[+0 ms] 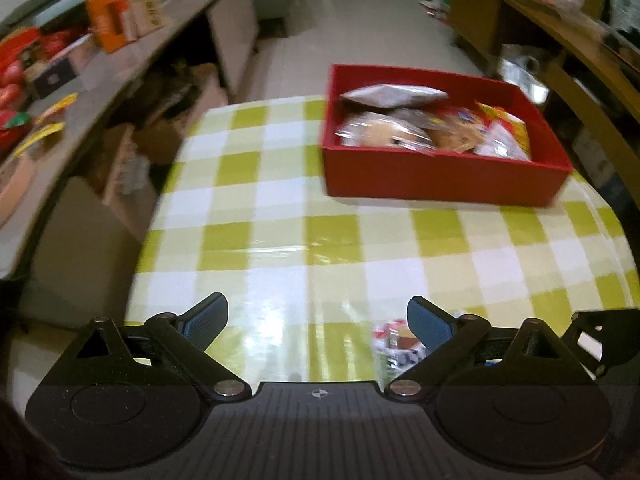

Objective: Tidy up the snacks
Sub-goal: 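Grasp the Kaprons wafer with the left gripper while the right grasps the blue sausage bag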

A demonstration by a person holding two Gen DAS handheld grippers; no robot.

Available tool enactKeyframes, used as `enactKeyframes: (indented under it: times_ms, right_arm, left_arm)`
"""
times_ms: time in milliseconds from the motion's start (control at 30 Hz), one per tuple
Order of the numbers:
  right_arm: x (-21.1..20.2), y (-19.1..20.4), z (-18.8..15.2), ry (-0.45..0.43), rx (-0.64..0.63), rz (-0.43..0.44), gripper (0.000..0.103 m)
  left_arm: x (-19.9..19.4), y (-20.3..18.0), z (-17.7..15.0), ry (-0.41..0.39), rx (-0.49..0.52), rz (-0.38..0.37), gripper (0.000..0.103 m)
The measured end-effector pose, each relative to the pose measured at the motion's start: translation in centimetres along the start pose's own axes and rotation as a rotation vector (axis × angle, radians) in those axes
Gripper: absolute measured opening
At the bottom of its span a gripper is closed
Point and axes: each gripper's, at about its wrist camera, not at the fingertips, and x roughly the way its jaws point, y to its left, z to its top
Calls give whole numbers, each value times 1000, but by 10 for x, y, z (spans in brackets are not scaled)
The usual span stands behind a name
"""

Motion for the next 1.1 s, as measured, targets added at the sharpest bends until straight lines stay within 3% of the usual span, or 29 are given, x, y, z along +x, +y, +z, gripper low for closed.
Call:
enactKeyframes:
  times_ms: [133,300,400,500,567,700,800,967,1100]
  right_arm:
    - [-12,-22,-16,-26,122,-11,79]
    - [-20,-41,-30,-47,208,8,79]
    - [-20,-51,-30,-52,235,-1,80]
    - [-19,-55,-27,-57,240,3,80]
    - [-21,-57,-25,-61,244,16,80]
    - [-26,-56,-28,-70,244,35,80]
    - [-24,-56,-30,-63,245,30,80]
    - [-19,-59,-28,-45,254,17,80]
    - [-18,-59,-26,-45,253,6,80]
  left_arm:
    - [6,-25,-2,32,122,-136,101]
    - [20,-62,-16,17,380,-145,101]
    - [38,-73,-21,53,456,-142,101]
    - [59,-70,-14,141,369,-164,100]
    - [66,-66,-10,159,327,-166,100]
    - [73,-70,-11,152,378,-126,101]
    - [82,-70,-15,173,391,-148,103]
    - [100,-59,-9,265,216,-183,103]
    - [92,-62,-12,249,202,-166,92]
